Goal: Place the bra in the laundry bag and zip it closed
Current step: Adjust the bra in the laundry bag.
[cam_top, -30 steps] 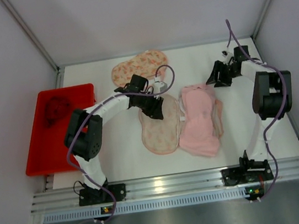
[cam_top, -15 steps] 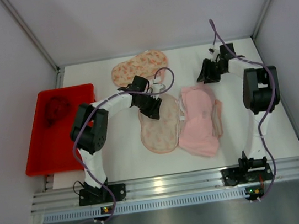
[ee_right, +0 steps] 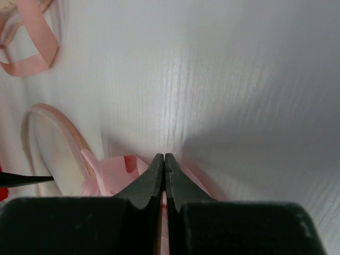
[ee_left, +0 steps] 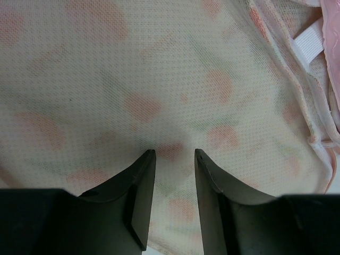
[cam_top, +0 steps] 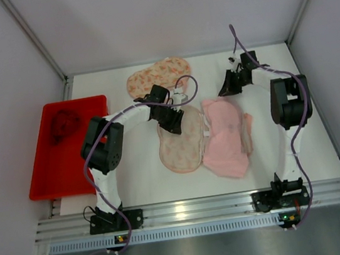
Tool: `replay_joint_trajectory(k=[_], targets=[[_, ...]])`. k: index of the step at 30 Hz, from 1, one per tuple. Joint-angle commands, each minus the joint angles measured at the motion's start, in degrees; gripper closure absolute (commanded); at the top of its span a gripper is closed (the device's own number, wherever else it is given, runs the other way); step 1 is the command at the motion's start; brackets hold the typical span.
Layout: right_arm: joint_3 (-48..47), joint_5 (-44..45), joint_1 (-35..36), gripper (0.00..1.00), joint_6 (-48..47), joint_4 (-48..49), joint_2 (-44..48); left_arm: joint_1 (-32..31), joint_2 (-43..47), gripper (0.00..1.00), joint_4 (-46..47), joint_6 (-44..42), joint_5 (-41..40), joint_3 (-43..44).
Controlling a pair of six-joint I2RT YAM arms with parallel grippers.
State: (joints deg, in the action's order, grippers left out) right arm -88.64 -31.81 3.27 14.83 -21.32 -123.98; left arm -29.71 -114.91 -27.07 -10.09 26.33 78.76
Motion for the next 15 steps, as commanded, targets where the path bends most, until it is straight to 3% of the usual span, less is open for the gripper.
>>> replay_joint_trajectory(k=[1,9,15], targets=[[-2.2,-3.9,0.2,1.0,4.3,5.9,5.5,0.4,-1.1,0.59,0.0,0.8,-0.5,0.8],[1.9,-9.7,0.3,1.0,11.5,7.4,13.6,0.4,0.2,0.59,-0.1,1.2,-0.3,0.0],[6.6,-10.9,0.3,1.0,8.1,-0.5,18.5,0.5,1.1,0.59,0.0,1.5,-0.7,-1.2]])
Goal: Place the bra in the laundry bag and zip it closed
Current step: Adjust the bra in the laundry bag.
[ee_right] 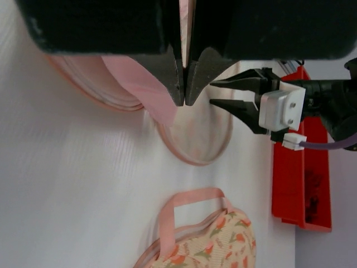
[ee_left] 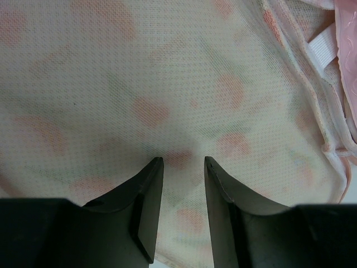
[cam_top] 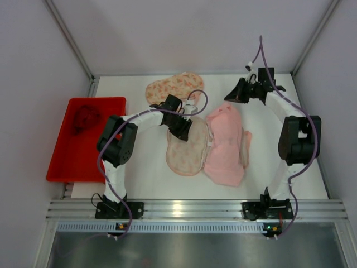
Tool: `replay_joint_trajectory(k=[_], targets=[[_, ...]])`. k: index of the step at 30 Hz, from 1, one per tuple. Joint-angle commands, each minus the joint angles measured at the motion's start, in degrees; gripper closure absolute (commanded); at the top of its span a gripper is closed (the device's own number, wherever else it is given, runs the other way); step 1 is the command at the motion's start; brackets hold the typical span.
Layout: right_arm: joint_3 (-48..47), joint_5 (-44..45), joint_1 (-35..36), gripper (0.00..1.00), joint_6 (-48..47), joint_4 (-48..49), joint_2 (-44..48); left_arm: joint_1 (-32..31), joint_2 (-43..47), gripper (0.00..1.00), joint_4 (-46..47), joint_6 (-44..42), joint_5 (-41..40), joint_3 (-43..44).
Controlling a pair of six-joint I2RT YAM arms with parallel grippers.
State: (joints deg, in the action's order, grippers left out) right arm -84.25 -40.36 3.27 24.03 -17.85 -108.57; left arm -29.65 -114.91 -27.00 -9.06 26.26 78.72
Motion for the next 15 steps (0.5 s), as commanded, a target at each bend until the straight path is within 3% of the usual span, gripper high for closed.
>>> replay_joint_trajectory(k=[1,7,15], targets=[[3.0,-2.5,0.3,1.0,-1.6,-4.9,3.8,0.5,1.1,0.59,-0.1,0.4,-0.7,-1.2],[9.3,-3.5,0.3,1.0,-6.7,-13.9,5.5,0.5,1.3,0.59,-0.1,1.1,-0.9,-1.5],[15.0,-2.4,0.3,1.0,-14.0,-18.5,6.1,1.0,2.0,0.59,-0.1,3.0,1.5,-1.7]])
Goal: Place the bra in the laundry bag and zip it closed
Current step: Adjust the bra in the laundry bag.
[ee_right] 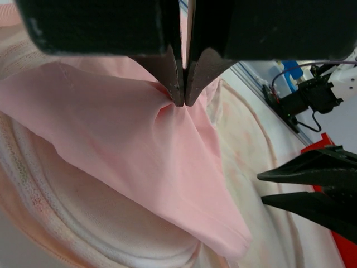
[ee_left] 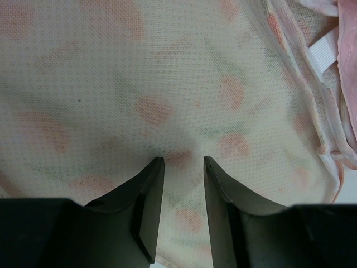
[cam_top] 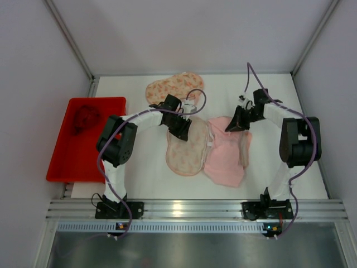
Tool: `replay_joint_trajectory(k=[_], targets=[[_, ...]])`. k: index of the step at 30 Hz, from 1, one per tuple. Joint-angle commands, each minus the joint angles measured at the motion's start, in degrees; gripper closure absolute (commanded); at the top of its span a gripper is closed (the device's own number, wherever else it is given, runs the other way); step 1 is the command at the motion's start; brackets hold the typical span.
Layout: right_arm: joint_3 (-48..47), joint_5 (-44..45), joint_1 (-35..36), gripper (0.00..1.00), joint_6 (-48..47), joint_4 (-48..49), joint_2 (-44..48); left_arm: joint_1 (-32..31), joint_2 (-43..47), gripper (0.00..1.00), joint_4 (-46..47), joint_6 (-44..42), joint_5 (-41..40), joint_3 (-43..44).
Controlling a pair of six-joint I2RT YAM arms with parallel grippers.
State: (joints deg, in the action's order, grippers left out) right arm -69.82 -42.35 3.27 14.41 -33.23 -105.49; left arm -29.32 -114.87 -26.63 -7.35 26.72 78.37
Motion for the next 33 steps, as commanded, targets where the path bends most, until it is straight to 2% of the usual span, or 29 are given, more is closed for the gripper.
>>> replay_joint_trajectory(k=[1,9,10,11,13,14,17,22,25,26,28,29,33], targets=[[1.3,-0.4,0.3,1.0,-4.7,-3.2,2.9,0.7,2.1,0.6,-0.4,1.4,1.2,-1.3],[1.7,1.7,0.5,0.99,-7.7,-4.2,4.0,0.8,2.3,0.6,-0.4,1.2,-0.1,-1.9],[1.4,1.8,0.4,0.95,-8.0,-4.1,4.2,0.8,2.4,0.6,-0.4,1.4,-0.1,-2.1],[1.2,2.4,0.5,0.83,-8.3,-4.4,4.3,0.8,2.9,0.6,-0.4,1.3,0.4,-2.2],[0.0,3.0,0.8,0.74,-9.0,-5.6,4.5,0.9,4.2,0.58,-0.3,0.2,4.4,-2.9],[-0.2,3.2,0.8,0.67,-9.3,-6.0,4.3,0.9,6.5,0.58,0.4,-1.2,5.9,-3.4],[-0.4,3.2,1.0,0.6,-9.8,-8.2,4.4,0.7,12.9,0.57,1.2,-6.9,9.4,-5.7],[3.5,3.3,1.2,0.52,-9.8,-9.1,7.7,-1.5,22.1,0.57,1.2,-19.2,7.7,-9.6],[3.7,4.3,1.2,0.45,-10.9,-11.0,9.6,-7.0,28.4,0.57,0.0,-30.7,3.2,-13.4],[3.6,5.1,1.3,0.43,-11.4,-12.0,10.0,-11.5,31.1,0.57,-0.1,-36.4,1.9,-16.8],[3.1,5.8,1.3,0.4,-11.7,-13.2,11.3,-16.6,33.4,0.58,-0.2,-41.7,0.1,-20.3],[2.9,6.3,1.2,0.39,-12.0,-13.7,11.5,-21.7,34.6,0.58,-0.2,-46.2,-1.3,-22.6],[2.1,7.4,1.2,0.38,-13.6,-17.1,12.7,-33.2,33.0,0.6,-0.1,-54.1,-4.0,-24.1]])
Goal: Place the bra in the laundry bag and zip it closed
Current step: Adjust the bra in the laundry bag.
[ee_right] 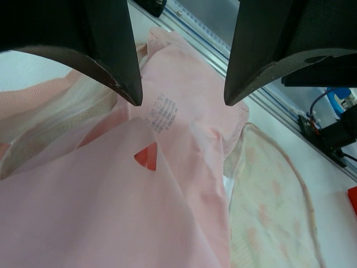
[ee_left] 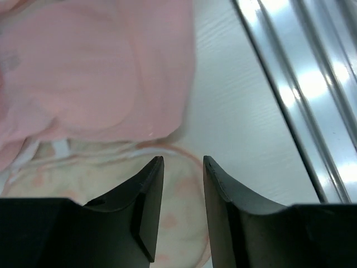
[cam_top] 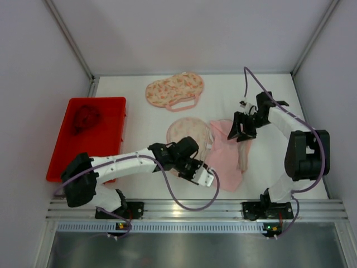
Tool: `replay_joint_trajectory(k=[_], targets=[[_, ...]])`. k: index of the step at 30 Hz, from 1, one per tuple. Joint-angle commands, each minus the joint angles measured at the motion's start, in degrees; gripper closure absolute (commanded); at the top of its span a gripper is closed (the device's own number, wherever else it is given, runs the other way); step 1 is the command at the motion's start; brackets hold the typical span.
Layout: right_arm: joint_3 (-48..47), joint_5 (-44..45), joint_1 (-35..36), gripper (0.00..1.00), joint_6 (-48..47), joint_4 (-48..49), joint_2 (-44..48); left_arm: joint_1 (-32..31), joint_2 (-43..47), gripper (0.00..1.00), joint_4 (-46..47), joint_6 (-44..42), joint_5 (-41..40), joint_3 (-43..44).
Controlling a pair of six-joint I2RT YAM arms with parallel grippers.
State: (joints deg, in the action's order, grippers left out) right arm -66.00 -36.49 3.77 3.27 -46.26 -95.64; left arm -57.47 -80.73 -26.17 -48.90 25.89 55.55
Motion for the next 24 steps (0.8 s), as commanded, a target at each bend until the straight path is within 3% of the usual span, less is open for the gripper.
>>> replay_joint_trajectory(k=[1,8,15,19,24], targets=[[-1.9,1.7,0.8,0.38,-2.7,-5.4,3.4,-6.4,-2.2,0.6,-0.5,-13.8,-3.6,-0.8],[0.9,-2.7,0.7,0.45,-7.0,-6.7,8.0,-13.0,-10.2,0.64,7.1,-21.7,-6.7,0.4],[3.9,-5.3,3.1,0.6,-9.2,-6.8,9.9,-15.7,-14.1,0.65,22.9,-28.2,-13.3,-6.4],[5.6,-4.9,6.0,0.66,-9.4,-5.7,9.2,-16.0,-15.0,0.64,34.7,-32.8,-16.5,-12.0],[6.4,-1.8,10.7,0.69,-9.2,-3.6,4.9,-16.6,-18.0,0.65,38.8,-32.1,-19.7,-13.7]])
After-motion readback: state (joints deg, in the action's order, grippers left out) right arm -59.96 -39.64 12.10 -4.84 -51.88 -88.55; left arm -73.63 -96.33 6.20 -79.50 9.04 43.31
